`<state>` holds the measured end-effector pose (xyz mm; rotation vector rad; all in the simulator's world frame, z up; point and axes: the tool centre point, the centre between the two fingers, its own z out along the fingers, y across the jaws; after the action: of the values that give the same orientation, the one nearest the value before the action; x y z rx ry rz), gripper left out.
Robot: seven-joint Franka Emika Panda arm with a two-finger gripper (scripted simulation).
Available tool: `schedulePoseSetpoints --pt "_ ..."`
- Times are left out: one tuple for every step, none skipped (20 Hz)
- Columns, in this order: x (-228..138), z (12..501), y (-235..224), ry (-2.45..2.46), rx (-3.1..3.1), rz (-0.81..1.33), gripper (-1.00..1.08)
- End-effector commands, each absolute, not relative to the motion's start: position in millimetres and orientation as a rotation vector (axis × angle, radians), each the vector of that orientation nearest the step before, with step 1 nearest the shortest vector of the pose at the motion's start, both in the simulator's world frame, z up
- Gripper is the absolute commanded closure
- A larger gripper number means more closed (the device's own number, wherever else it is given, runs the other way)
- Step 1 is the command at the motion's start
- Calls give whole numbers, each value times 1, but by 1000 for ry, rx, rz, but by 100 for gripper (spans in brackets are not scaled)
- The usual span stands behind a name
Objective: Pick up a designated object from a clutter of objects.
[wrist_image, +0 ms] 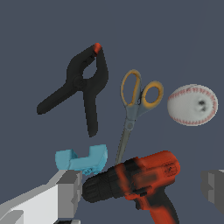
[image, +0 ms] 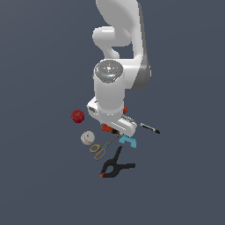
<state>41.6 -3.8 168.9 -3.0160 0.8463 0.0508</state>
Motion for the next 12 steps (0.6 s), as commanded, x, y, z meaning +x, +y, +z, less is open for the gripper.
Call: schedulePoseSetpoints --pt "46 153 -6 958 -2983 44 -92" --pt "47 147 -7 1002 -2969 42 -92" --pt "49 140 -8 1045 -2954 39 -92" --pt "50 134 -9 1088 -2939 36 -92" --pt "51 127 -10 1131 -2923 34 -92" --pt "52 121 -11 1173 -2907 31 -92" --pt "53 115 -12 1214 -2891 28 -92" --pt "54 109 -13 1252 -2875 25 -92" --pt "55 104 -14 1287 -2860 23 -92" --pt "56 98 -14 1320 -2845 20 -92" --pt "56 94 -15 1351 -2831 18 -92" --pt "57 89 -16 1380 -2818 16 -92"
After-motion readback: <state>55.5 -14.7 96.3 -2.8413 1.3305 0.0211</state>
